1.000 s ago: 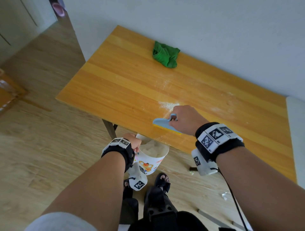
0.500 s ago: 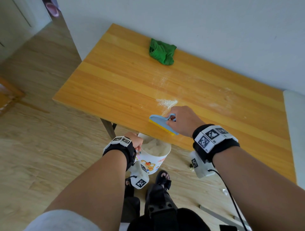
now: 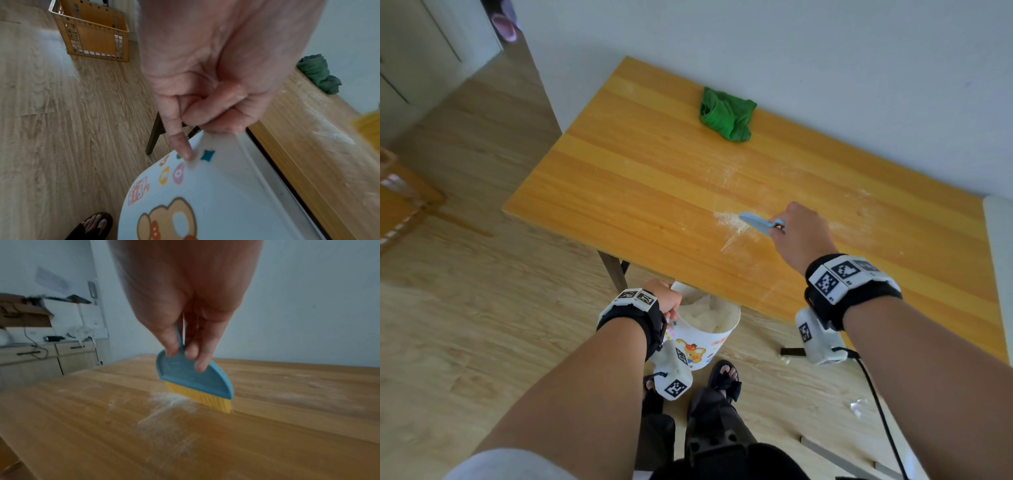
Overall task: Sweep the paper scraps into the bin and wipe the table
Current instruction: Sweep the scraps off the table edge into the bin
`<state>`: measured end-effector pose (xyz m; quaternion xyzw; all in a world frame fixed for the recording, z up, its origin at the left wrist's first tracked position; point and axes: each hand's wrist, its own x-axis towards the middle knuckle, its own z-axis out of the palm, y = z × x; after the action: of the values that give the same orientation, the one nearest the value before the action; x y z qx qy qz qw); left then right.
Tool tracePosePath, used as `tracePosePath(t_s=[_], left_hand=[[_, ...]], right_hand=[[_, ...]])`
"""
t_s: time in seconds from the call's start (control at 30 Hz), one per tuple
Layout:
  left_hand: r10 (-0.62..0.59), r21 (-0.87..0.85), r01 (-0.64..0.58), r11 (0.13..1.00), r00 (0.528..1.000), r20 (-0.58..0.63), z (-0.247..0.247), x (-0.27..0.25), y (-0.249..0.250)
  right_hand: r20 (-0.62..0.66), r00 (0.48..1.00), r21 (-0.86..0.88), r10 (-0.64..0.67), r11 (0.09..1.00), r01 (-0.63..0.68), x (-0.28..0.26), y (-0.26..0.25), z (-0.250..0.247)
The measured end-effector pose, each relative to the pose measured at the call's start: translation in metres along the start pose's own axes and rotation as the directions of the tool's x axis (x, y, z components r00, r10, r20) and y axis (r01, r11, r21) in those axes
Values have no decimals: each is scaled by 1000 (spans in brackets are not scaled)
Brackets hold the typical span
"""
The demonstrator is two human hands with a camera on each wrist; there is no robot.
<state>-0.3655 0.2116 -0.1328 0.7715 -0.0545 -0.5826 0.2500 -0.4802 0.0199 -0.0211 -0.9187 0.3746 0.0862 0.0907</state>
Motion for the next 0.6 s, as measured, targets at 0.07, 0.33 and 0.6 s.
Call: tracePosePath(t_s=[0.07, 0.33, 0.6], left_hand=[[1, -12, -1, 1000, 1000, -3, -1, 1, -1], [-6, -32, 6, 999, 1000, -8, -1, 0, 0], [-20, -12, 20, 1000, 1000, -1, -1, 5, 1]], right_hand=[[63, 998, -27, 27, 999, -26, 1, 3, 11], [269, 954, 63, -131, 991, 119, -8, -16, 19], [-30, 995, 157, 92, 984, -86, 4, 12, -8]])
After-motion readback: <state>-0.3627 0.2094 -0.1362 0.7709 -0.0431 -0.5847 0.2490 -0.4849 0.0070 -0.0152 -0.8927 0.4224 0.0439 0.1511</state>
